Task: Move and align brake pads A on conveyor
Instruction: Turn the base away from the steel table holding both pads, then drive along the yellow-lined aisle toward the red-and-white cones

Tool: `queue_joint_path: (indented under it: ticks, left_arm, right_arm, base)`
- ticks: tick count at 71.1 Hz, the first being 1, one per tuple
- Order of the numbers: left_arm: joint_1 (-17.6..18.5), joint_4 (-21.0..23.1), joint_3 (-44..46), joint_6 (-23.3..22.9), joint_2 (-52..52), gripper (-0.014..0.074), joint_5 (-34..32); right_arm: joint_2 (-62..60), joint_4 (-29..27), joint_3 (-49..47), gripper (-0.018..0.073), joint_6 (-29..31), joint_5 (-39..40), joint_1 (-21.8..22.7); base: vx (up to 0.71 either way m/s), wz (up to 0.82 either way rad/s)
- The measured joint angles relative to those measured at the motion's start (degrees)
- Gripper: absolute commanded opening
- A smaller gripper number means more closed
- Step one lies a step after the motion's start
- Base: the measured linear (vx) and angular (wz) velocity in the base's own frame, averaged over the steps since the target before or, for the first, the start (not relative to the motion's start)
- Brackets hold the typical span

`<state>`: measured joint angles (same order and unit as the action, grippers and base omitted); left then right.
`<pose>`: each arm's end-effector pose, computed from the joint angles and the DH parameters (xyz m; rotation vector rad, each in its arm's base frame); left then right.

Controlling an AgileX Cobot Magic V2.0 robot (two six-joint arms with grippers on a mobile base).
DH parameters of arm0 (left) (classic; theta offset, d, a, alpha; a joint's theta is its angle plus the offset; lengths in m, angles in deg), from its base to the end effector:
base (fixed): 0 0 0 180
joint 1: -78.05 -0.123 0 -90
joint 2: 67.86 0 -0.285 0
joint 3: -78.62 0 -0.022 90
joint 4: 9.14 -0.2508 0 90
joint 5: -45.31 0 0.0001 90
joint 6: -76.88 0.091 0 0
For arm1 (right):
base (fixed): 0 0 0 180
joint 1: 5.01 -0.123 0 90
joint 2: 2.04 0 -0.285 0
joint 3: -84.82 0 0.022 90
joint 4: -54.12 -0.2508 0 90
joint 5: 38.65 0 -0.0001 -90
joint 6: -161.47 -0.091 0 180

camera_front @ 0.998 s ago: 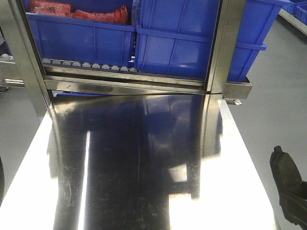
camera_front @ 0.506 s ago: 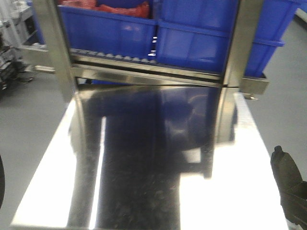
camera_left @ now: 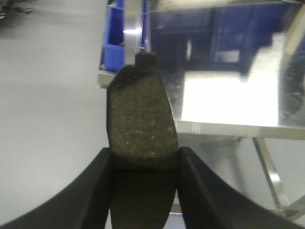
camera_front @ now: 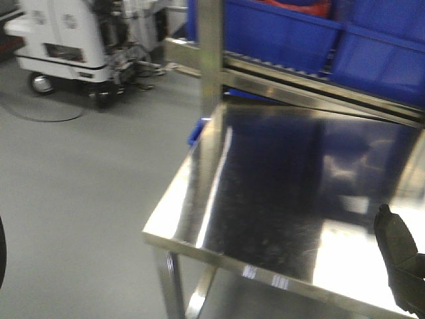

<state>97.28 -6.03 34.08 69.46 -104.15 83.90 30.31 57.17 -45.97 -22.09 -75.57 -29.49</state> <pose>0.0873 -0.0337 0.3087 0.1925 2.0927 -0.3429 0.0777 0.0322 0.2907 -0.4008 2.0367 0.2416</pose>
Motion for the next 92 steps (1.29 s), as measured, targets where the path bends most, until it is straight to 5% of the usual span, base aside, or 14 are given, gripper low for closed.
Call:
queue_joint_path:
  ticks: [92]
  left_arm:
    - [0.0, -0.06, 0.0, 0.0, 0.0, 0.0217, 0.0]
  right_arm:
    - [0.0, 0.0, 0.0, 0.0043, 0.0, -0.44, 0.0]
  base:
    - [-0.05, 0.81]
